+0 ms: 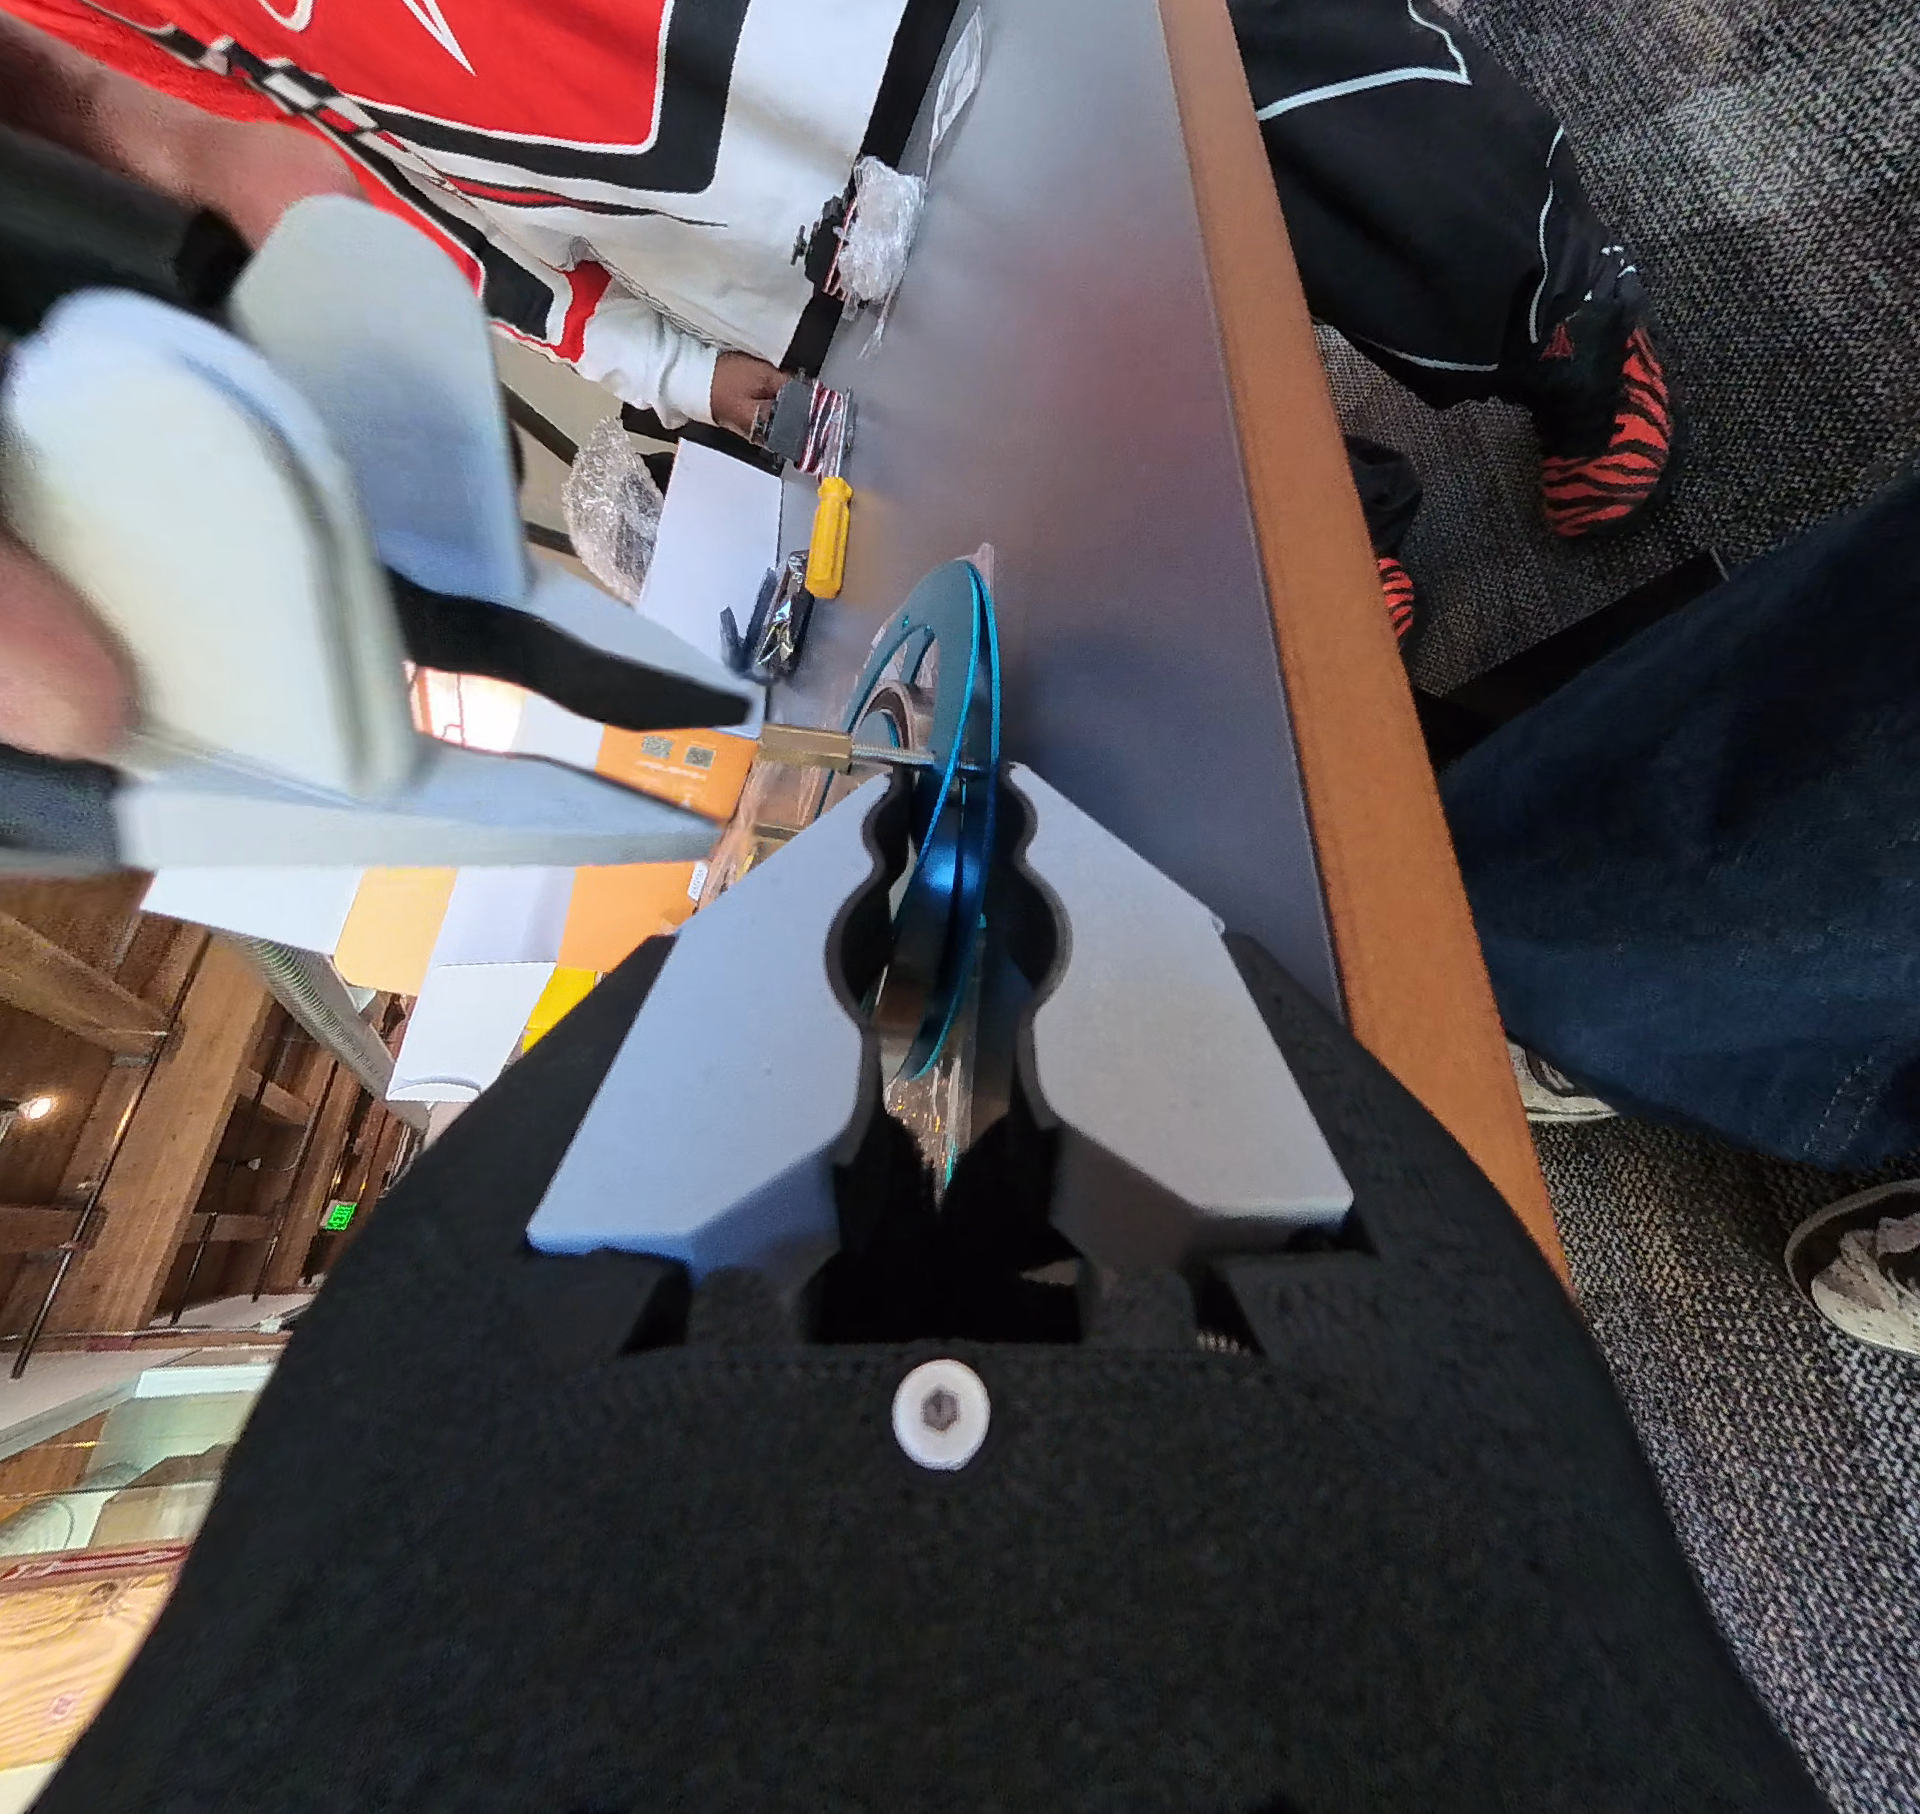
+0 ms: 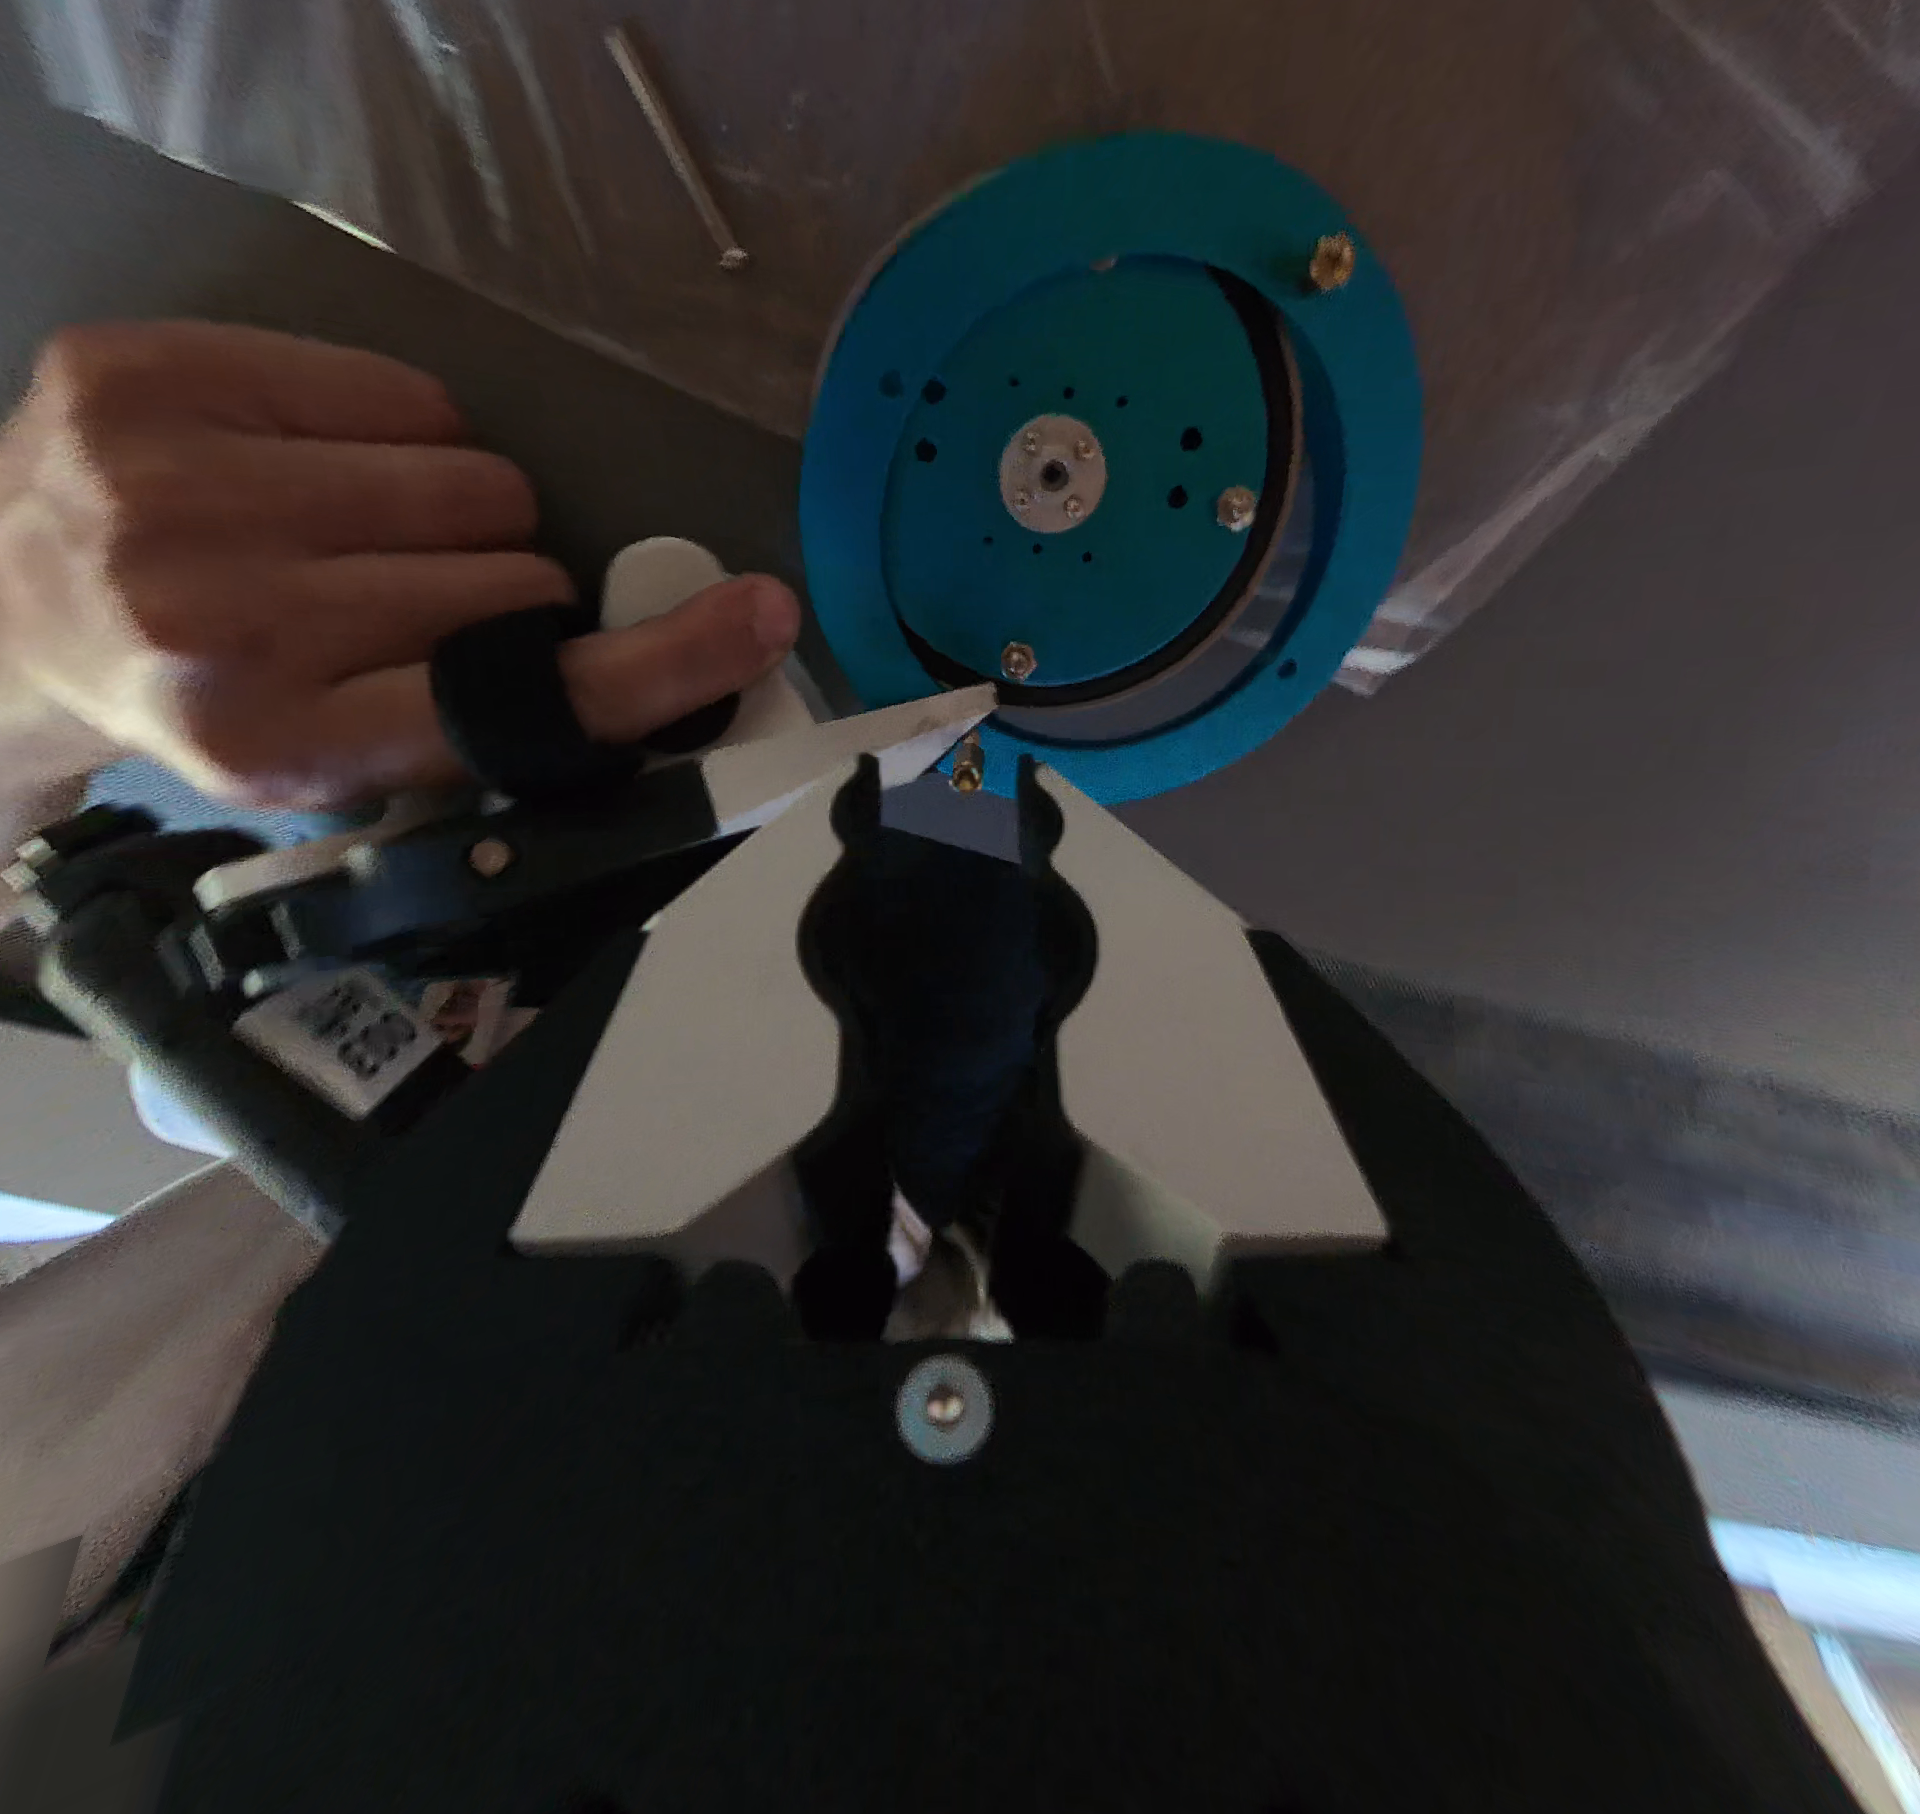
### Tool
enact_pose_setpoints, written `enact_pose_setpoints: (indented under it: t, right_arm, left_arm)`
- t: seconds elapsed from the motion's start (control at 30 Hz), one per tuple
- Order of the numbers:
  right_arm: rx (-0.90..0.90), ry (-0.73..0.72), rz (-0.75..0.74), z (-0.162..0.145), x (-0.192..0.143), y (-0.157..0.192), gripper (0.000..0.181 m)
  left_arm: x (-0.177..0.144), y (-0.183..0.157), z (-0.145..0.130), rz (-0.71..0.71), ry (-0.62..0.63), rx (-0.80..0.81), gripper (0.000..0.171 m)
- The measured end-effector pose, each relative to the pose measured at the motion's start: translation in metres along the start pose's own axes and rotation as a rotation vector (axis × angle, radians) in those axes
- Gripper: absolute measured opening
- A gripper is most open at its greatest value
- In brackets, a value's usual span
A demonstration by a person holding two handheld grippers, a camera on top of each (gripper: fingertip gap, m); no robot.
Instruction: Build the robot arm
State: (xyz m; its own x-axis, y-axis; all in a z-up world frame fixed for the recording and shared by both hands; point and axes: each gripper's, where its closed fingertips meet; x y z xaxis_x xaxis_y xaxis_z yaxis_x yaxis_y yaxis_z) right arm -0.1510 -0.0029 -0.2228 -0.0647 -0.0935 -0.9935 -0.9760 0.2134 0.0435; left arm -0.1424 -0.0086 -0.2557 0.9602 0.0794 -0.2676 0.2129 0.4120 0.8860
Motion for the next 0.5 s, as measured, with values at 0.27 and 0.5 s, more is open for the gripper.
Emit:
enact_pose_setpoints:
  t: [0.27,0.5]
  right_arm:
    - [-0.568,-0.332,0.312,0.011,-0.047,-0.010,0.039]
    - [-1.270,-0.662,0.412,0.013,-0.056,0.003,0.036]
  left_arm:
    - [0.000,0.000,0.001,-0.004,-0.005,-0.004,0.015]
    - [-0.001,-0.001,0.002,-0.004,-0.012,-0.001,0.015]
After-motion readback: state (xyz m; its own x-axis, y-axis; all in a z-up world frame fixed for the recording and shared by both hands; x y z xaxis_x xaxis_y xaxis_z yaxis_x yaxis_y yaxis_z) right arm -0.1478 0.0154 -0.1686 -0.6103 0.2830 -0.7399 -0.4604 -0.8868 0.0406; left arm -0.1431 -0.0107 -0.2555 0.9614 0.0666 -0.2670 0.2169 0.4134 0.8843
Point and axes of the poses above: each gripper's, where its closed fingertips meet, x out along the fingers, z out of its top, y = z × x across the jaws, and after that the axes turned 6 degrees about y, right-handed
